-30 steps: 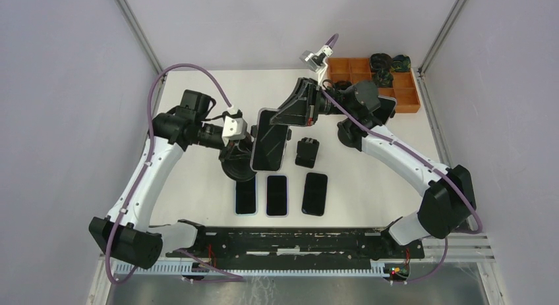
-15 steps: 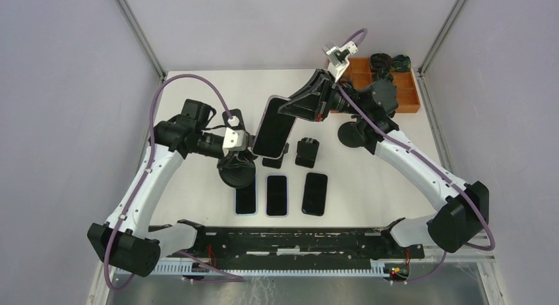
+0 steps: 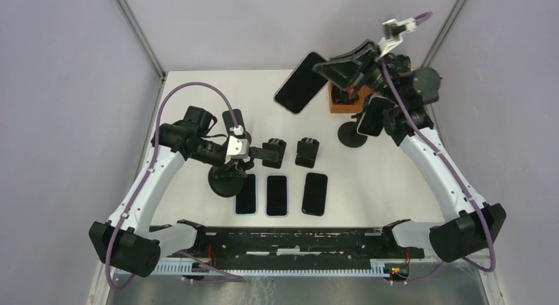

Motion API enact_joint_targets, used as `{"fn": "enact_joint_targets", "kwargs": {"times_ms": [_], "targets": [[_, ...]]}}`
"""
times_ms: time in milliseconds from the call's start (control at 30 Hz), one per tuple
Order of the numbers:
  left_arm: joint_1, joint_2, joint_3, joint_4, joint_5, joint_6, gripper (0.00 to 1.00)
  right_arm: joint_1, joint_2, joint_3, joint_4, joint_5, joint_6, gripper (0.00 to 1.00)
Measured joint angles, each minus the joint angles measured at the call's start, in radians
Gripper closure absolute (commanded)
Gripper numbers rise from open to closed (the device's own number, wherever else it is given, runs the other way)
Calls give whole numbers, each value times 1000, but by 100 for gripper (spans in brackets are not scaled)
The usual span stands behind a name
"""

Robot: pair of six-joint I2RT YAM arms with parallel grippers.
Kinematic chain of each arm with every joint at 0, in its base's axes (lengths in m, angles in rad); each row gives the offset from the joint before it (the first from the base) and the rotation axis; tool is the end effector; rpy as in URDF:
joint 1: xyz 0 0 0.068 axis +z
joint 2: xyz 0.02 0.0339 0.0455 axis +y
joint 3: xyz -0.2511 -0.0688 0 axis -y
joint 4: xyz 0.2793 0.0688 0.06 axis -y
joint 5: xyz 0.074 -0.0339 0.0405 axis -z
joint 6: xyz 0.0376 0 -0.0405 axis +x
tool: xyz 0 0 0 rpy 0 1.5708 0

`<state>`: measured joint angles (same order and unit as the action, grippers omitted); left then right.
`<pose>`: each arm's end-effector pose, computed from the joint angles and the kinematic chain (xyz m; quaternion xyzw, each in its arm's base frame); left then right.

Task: Remove the phone from the phone stand

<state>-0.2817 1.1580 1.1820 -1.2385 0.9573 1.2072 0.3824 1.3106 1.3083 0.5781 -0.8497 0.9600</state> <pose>0.2128 -0.0936 0.3206 0.6519 0.5872 -0.3354 0.3431 0.2842 0.1448 0.4693 -0.2234 0.5200 0.6520 0.5046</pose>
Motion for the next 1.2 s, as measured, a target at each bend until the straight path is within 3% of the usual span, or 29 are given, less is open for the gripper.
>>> {"fn": "enact_joint_targets", "kwargs": {"times_ms": [100,267,467,800,933,1200], "targets": [[0,5,-8,-48,-39,5,98,-80,-48,17,31,69,-1,100],[0,9,1,-66,-44,5,98,-99,-111,24,7,64,-19,100],[0,35,90,-52,-31,-34,98,-101,-165,-19,-341,73,-223,100],[1,47,158,61,-2,-197,98,-30,-219,-423,-929,288,-536,100],[1,47,168,69,0,-218,98,-2,-244,-486,-1051,383,-595,100],[6,47,172,71,9,-235,98,62,-275,-617,-1073,528,-635,100]]}}
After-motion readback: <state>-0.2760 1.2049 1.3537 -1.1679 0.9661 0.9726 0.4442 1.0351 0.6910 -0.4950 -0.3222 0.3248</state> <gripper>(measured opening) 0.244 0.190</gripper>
